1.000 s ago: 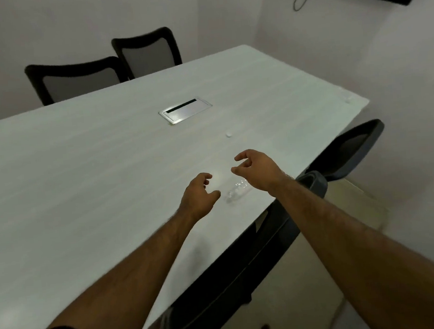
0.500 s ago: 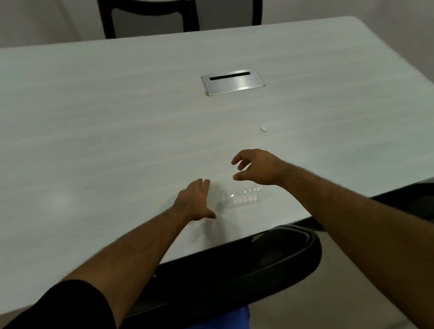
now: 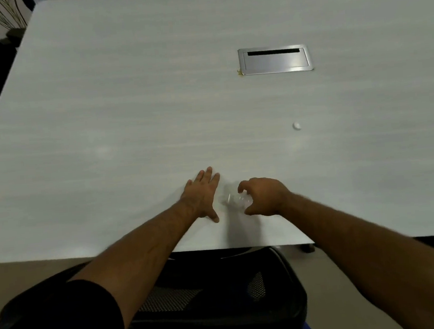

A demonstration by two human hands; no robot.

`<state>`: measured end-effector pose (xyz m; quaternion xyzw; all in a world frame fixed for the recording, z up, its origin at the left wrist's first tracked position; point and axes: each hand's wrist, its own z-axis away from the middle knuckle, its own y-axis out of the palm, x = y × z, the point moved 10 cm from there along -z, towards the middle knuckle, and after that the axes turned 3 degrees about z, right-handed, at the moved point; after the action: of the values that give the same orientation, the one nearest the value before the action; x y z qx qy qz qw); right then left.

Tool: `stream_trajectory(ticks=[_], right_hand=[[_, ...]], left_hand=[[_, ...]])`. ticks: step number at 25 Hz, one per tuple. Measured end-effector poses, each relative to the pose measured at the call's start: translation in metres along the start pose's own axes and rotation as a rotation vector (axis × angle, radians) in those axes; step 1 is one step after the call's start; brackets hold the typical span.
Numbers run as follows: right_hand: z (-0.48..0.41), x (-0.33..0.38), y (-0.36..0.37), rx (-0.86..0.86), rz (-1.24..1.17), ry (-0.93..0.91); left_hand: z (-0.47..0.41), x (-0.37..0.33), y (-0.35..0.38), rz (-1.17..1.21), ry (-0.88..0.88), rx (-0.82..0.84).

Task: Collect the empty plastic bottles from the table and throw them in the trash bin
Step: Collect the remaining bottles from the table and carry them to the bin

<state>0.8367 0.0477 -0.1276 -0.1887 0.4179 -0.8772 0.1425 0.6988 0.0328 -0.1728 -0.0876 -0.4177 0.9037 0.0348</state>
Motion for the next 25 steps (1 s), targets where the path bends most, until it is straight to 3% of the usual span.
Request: stream_trajectory(ticks=[3,5,8,10,14,18,22,25], right_hand=[[0.000,-0.025,-0.012,-0.102,-0.229,0.096],[0.007,-0.057,-0.018,-0.181,-0.460,0.209],[0.021,-0.121,-0.009,-0.282,-0.917,0.420],[0.028,-0.163,-0.008,-0.356,-1.092,0.463],[0.041,-0.248,-0.010,-0.418,-1.248,0.487],[0.048,-0.303,-0.009,-0.460,-1.288,0.509],[0.056,-0.332,-0.004,-0.456,-1.357,0.491],[0.068,-0.340,-0.003,-0.469,-1.408,0.475]], left_hand=[[-0.002,-0.011,-0.008,-0.016,-0.088,0.001],[-0.015,-0.029,-0.039,0.012,-0.151,-0.136],[-0.053,-0.061,-0.081,0.227,-0.177,-0.240],[-0.084,-0.095,-0.100,0.334,-0.144,-0.256],[-0.144,-0.177,-0.137,0.410,-0.140,-0.359],[-0.185,-0.209,-0.157,0.353,-0.205,-0.432],[-0.200,-0.248,-0.166,0.191,-0.184,-0.417],[-0.186,-0.269,-0.153,0.324,-0.137,-0.442]])
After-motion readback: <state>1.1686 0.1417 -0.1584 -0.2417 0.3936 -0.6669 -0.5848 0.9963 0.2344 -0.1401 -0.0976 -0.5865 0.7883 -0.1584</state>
